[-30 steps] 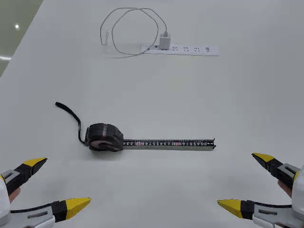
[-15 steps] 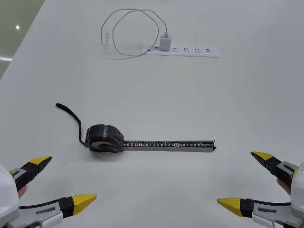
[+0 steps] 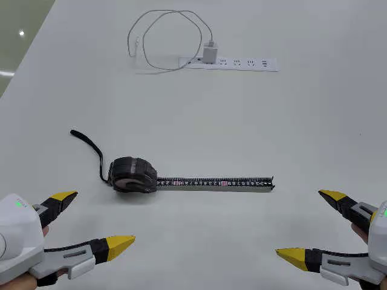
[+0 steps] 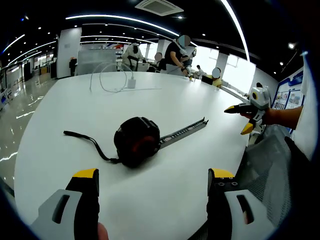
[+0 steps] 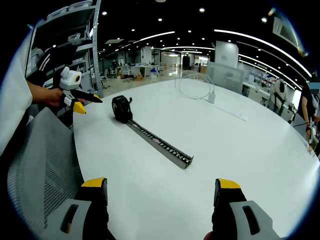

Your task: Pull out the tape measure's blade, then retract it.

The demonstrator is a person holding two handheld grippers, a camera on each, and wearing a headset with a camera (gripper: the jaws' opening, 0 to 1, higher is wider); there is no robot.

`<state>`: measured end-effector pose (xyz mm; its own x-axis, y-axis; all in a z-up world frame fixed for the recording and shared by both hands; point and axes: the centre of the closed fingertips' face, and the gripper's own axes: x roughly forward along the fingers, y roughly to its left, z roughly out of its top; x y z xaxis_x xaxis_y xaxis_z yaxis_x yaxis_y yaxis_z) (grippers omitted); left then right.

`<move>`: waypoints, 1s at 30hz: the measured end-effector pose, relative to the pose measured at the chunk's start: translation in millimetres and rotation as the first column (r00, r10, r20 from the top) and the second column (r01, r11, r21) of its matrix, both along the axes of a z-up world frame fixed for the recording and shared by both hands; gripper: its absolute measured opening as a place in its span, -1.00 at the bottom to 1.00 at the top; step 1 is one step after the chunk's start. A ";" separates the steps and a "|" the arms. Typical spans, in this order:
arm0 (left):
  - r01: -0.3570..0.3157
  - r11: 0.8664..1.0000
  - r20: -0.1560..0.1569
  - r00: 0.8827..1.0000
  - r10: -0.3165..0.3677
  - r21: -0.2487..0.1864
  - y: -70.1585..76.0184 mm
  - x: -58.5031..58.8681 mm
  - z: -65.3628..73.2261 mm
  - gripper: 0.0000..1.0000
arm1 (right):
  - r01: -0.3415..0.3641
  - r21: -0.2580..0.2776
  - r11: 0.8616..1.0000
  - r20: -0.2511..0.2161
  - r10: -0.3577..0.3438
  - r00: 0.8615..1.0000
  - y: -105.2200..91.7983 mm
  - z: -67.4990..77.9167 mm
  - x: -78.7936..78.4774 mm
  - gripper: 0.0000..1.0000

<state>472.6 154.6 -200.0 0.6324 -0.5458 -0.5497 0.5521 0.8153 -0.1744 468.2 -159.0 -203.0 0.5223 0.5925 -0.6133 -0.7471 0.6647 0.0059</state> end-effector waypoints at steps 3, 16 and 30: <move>-0.002 1.000 -0.002 1.000 0.002 0.001 -2.2 3.3 -1.0 0.75 | 0.001 0.000 1.000 0.001 -0.001 1.000 -0.3 -0.1 1.3 0.73; -0.002 1.000 -0.004 1.000 0.002 -0.019 -16.2 16.0 -4.9 0.75 | -0.006 -0.003 1.000 0.001 0.007 1.000 0.5 -0.4 2.8 0.73; 0.010 0.999 -0.009 1.000 -0.011 -0.041 -31.2 26.6 -8.5 0.74 | -0.011 -0.007 1.000 0.001 0.011 1.000 0.5 -1.2 4.3 0.72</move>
<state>499.2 123.4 -208.4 0.6216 -0.5746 -0.5324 0.5590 0.8015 -0.2124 472.5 -158.5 -204.3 0.5165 0.5942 -0.6166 -0.7545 0.6563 0.0003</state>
